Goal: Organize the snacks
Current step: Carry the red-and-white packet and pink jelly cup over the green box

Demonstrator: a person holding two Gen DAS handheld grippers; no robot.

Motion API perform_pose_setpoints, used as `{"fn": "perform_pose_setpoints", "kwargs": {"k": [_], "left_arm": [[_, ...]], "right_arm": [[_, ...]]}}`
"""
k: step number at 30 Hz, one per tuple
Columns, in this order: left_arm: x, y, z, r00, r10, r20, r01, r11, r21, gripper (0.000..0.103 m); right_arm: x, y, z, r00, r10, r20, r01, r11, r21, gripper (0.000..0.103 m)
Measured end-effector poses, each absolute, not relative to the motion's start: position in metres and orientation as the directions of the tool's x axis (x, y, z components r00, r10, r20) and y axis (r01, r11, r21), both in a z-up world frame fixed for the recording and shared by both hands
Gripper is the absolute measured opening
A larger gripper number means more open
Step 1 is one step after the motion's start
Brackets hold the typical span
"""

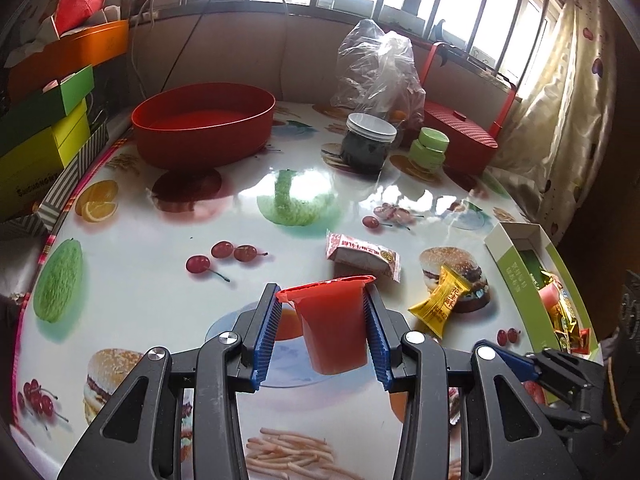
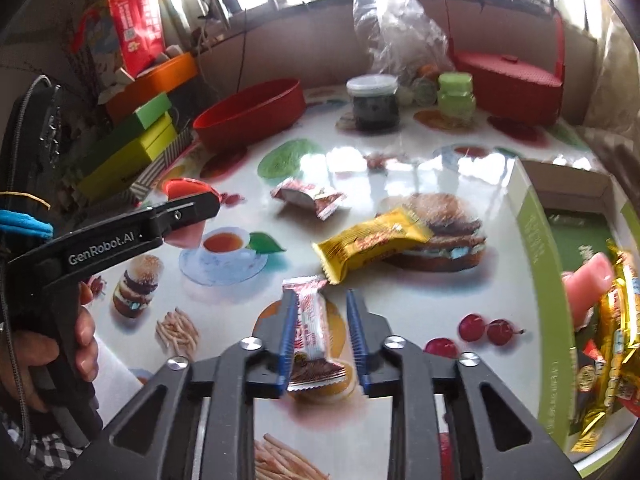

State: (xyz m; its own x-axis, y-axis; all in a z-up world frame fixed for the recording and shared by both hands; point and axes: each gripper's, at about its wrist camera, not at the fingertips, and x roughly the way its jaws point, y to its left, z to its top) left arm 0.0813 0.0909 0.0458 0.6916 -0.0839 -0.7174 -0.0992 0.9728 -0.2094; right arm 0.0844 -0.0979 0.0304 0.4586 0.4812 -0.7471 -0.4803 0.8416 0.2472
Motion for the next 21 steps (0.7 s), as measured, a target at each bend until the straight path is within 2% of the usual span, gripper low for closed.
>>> {"fn": "perform_pose_setpoints", "kwargs": {"k": [2, 7, 8, 10, 11, 21], "left_arm": [[0.081, 0.090, 0.046, 0.692, -0.085, -0.717, -0.095, 0.974, -0.208, 0.042], [0.080, 0.088, 0.047, 0.690, -0.086, -0.719, -0.092, 0.974, -0.206, 0.042], [0.080, 0.087, 0.047, 0.690, -0.088, -0.718, -0.090, 0.974, -0.206, 0.042], [0.080, 0.087, 0.048, 0.691, -0.092, -0.717, -0.087, 0.974, -0.209, 0.042], [0.080, 0.086, 0.048, 0.692, -0.095, -0.716, -0.084, 0.974, -0.210, 0.042], [0.073, 0.075, 0.059, 0.706, -0.118, -0.699, -0.044, 0.977, -0.209, 0.042]], "right_arm": [[0.085, -0.091, 0.024, 0.441, 0.472, -0.763, -0.486, 0.841, 0.239, 0.032], [0.081, -0.075, 0.013, 0.426, 0.421, -0.801, -0.510, 0.843, 0.172, 0.032], [0.079, -0.074, 0.013, 0.433, 0.418, -0.799, -0.513, 0.843, 0.162, 0.032], [0.078, -0.074, 0.013, 0.436, 0.416, -0.798, -0.515, 0.843, 0.158, 0.021], [0.077, -0.074, 0.013, 0.438, 0.412, -0.799, -0.515, 0.843, 0.153, 0.019], [0.068, -0.088, 0.032, 0.478, 0.442, -0.759, -0.504, 0.846, 0.176, 0.017]]}}
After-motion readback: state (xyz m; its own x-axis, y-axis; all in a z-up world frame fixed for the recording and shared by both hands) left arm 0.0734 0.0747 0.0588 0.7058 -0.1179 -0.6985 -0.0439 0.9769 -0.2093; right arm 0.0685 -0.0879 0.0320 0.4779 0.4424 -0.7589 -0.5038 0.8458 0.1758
